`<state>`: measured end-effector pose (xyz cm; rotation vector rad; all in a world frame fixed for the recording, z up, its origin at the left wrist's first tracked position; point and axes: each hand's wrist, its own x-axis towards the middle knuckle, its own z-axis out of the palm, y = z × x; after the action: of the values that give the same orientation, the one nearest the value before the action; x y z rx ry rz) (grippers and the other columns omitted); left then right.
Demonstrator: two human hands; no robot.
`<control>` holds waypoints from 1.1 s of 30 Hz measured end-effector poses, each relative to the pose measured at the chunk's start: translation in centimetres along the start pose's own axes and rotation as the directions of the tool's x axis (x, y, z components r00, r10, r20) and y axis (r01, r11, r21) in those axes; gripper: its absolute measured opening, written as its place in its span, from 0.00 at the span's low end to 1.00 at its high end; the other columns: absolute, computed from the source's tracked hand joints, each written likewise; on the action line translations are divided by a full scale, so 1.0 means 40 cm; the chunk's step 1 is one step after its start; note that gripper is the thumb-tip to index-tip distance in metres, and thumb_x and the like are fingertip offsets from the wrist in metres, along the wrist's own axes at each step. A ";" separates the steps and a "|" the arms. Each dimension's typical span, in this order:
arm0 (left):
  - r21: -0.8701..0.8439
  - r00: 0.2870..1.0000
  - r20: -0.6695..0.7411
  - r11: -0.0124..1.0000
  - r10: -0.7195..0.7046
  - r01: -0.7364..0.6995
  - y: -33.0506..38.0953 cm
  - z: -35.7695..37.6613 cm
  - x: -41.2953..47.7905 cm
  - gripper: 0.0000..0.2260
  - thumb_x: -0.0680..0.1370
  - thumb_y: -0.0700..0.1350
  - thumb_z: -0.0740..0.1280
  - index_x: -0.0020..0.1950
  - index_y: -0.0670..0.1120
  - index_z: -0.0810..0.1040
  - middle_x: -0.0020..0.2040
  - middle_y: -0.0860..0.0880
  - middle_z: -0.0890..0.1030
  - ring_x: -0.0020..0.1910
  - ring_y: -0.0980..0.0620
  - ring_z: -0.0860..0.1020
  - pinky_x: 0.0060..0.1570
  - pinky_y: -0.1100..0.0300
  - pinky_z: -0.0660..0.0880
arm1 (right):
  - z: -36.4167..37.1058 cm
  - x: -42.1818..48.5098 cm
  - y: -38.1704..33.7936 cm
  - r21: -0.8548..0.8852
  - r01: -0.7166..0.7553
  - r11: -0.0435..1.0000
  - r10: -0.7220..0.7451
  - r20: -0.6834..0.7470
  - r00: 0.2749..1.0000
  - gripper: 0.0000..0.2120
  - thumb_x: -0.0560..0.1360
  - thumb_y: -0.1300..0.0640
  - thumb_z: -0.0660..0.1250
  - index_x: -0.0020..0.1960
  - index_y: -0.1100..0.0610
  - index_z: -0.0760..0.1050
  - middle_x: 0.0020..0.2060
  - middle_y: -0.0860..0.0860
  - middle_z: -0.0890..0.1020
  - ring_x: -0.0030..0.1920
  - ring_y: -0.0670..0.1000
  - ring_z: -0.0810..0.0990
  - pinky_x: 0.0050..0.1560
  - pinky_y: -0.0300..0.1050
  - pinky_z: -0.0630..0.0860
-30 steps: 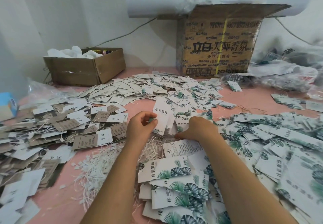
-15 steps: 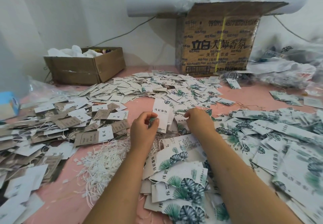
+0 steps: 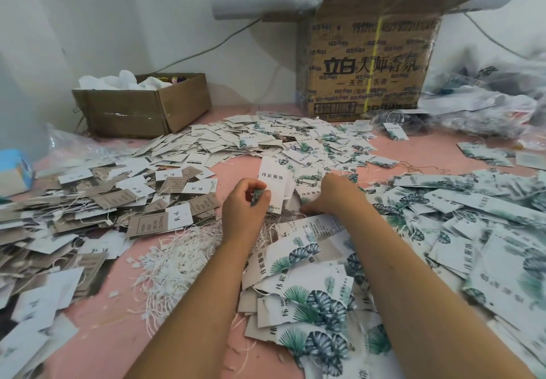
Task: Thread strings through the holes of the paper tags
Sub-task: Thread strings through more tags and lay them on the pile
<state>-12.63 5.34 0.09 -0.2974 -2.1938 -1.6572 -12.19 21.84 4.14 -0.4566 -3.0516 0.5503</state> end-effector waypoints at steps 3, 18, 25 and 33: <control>0.001 1.000 0.003 1.000 0.001 -0.001 0.000 -0.001 -0.001 0.06 0.75 0.40 0.69 0.46 0.50 0.76 0.41 0.59 0.76 0.42 0.63 0.74 0.42 0.67 0.72 | 0.014 -0.009 -0.004 -0.005 -0.021 1.000 0.020 -0.052 0.998 0.22 0.69 0.41 0.70 0.34 0.57 0.64 0.31 0.50 0.72 0.31 0.48 0.70 0.29 0.40 0.65; -0.020 1.000 -0.006 1.000 0.018 -0.018 0.008 -0.008 -0.012 0.08 0.74 0.39 0.70 0.44 0.52 0.75 0.41 0.60 0.76 0.40 0.66 0.74 0.37 0.76 0.70 | 0.005 -0.011 -0.007 0.060 -0.037 0.998 0.041 -0.056 0.998 0.21 0.72 0.42 0.67 0.34 0.57 0.67 0.31 0.50 0.73 0.30 0.48 0.70 0.27 0.40 0.62; -0.030 0.999 -0.014 0.999 0.039 -0.040 0.009 -0.006 -0.012 0.05 0.75 0.39 0.69 0.46 0.48 0.77 0.41 0.59 0.76 0.38 0.75 0.72 0.37 0.79 0.69 | -0.005 -0.017 -0.025 -0.136 0.031 0.990 -0.051 -0.141 0.989 0.21 0.76 0.43 0.62 0.34 0.57 0.62 0.31 0.50 0.69 0.38 0.53 0.73 0.36 0.45 0.71; -0.031 1.000 -0.020 0.999 0.023 -0.023 0.012 -0.005 -0.014 0.05 0.75 0.39 0.69 0.46 0.49 0.76 0.41 0.59 0.76 0.38 0.69 0.74 0.36 0.79 0.68 | -0.001 -0.028 -0.038 -0.206 0.051 0.977 -0.099 -0.227 0.969 0.04 0.75 0.62 0.62 0.44 0.57 0.67 0.36 0.51 0.71 0.42 0.54 0.74 0.47 0.51 0.78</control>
<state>-11.91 5.31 0.34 -0.3122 -2.1436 -1.6769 -11.56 20.16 4.74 -0.3758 -2.8893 0.1720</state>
